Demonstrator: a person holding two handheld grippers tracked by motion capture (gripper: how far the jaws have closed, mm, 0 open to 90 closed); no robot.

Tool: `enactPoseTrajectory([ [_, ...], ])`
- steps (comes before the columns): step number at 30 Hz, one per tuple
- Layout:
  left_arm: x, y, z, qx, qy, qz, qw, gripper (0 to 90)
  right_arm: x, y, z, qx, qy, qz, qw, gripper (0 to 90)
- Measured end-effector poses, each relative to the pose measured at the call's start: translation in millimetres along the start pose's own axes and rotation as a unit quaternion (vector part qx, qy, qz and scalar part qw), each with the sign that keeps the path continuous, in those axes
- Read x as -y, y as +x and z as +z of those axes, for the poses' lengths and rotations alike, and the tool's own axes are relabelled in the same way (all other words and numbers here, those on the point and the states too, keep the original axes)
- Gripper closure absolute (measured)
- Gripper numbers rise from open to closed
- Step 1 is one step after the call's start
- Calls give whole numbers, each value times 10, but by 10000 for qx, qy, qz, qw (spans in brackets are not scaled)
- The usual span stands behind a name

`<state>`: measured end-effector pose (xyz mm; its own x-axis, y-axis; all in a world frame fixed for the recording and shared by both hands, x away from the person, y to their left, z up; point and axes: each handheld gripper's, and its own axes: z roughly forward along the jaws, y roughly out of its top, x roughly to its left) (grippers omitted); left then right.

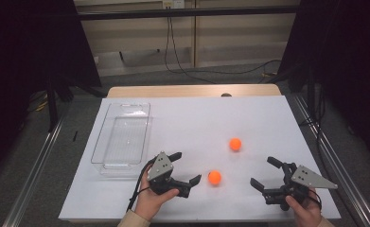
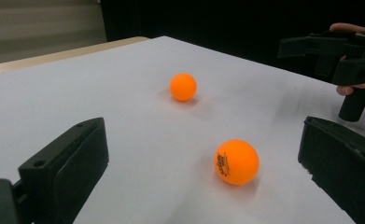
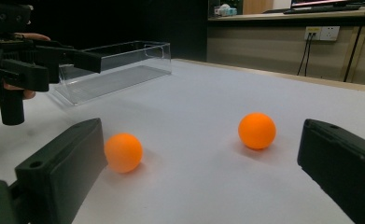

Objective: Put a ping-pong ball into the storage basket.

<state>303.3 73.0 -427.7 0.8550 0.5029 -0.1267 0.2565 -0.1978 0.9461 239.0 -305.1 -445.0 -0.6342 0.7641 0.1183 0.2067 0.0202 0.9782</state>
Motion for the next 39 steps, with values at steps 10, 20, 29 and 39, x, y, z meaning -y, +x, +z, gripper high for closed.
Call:
enactPoseTrajectory([
  [10, 12, -35, 56, 68, 89, 36, 9999, 17, 2, 0, 6, -12, 11, 23, 10000, 7],
  [20, 17, -53, 80, 77, 133, 76, 9999, 18, 1, -2, 6, -16, 2, 18, 10000, 8],
  [29, 10, -84, 138, 101, 160, 109, 9998, 20, 2, -1, 9, -28, 8, 24, 10000, 9],
  [39, 20, -99, 195, 121, 257, 121, 9995, 21, 3, -4, 11, -40, 12, 29, 10000, 10],
])
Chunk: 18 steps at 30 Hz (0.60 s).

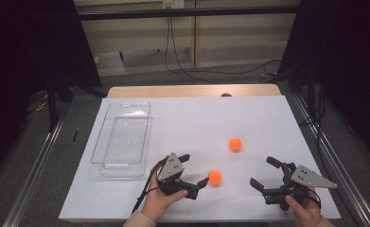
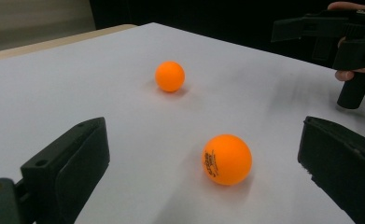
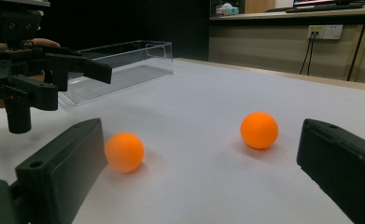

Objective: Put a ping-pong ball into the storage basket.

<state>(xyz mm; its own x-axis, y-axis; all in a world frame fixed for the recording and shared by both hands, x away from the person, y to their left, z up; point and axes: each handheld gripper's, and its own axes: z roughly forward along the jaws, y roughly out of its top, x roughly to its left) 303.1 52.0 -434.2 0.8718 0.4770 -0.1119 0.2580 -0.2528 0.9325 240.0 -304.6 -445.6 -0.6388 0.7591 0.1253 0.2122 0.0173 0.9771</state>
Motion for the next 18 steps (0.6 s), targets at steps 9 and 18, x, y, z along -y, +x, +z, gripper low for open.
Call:
enactPoseTrajectory([
  [9, 6, -11, 53, -3, 82, 14, 10000, 21, 3, 0, 5, -9, 14, -13, 10000, 11],
  [18, 3, -4, 83, -11, 151, 28, 9999, 22, 0, -6, -1, 21, 7, -9, 10000, 13],
])
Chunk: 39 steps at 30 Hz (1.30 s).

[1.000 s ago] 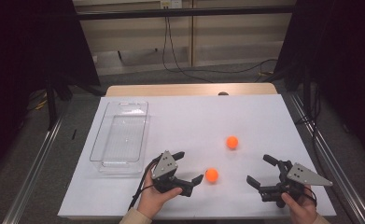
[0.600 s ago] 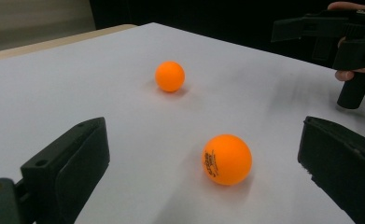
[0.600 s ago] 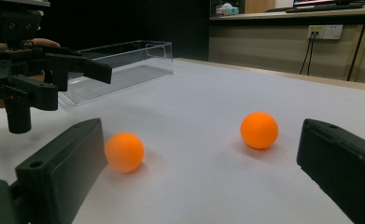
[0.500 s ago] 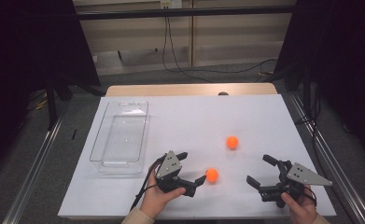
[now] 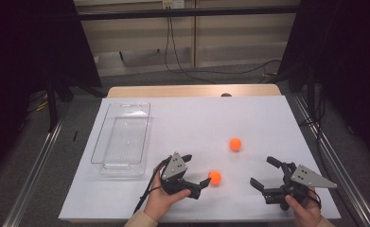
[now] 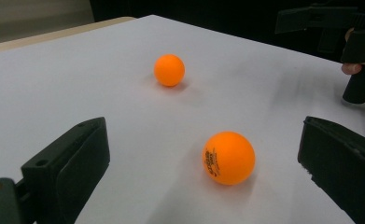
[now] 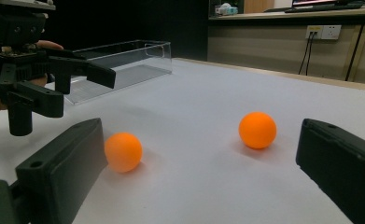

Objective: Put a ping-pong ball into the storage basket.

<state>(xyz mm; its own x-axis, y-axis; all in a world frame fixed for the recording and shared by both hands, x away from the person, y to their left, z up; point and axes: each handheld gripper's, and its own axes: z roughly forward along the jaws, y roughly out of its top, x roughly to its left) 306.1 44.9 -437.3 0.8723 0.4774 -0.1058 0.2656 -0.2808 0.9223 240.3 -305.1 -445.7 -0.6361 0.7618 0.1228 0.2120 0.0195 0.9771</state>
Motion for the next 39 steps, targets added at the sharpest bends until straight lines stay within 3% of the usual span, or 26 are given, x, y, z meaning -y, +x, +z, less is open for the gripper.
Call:
enactPoseTrajectory([
  [39, -3, -27, 77, 105, 242, 0, 9997, 21, -9, -2, 13, -51, -10, -63, 10000, 15],
])
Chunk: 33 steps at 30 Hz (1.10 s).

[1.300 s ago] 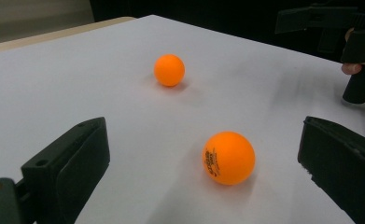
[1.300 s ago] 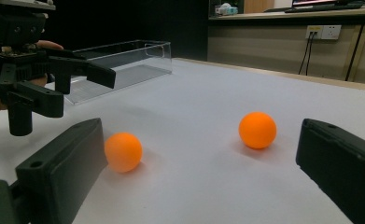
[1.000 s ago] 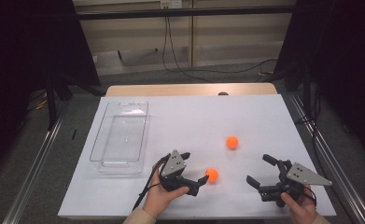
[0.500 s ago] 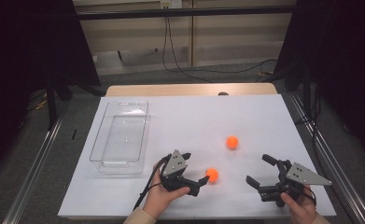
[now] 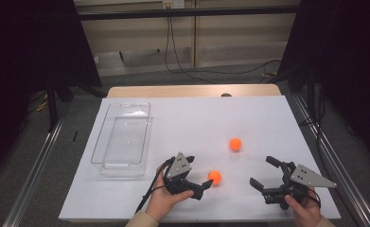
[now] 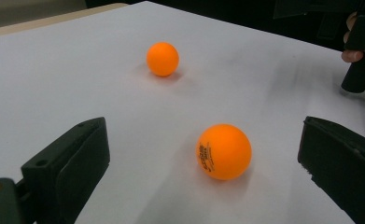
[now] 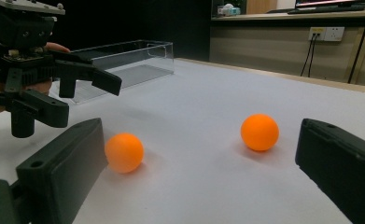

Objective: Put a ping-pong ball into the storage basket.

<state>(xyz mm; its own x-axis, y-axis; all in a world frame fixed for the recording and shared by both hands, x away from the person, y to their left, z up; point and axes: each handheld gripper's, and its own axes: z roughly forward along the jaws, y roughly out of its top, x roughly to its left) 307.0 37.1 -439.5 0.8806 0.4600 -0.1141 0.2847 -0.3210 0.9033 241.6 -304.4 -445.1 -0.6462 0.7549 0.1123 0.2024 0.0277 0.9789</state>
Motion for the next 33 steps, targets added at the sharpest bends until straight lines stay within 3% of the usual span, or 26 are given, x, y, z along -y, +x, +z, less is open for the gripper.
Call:
enactPoseTrajectory([
  [33, -38, -32, 116, 31, 282, -43, 9996, 20, 0, -8, 5, 8, -4, 9, 10000, 15],
])
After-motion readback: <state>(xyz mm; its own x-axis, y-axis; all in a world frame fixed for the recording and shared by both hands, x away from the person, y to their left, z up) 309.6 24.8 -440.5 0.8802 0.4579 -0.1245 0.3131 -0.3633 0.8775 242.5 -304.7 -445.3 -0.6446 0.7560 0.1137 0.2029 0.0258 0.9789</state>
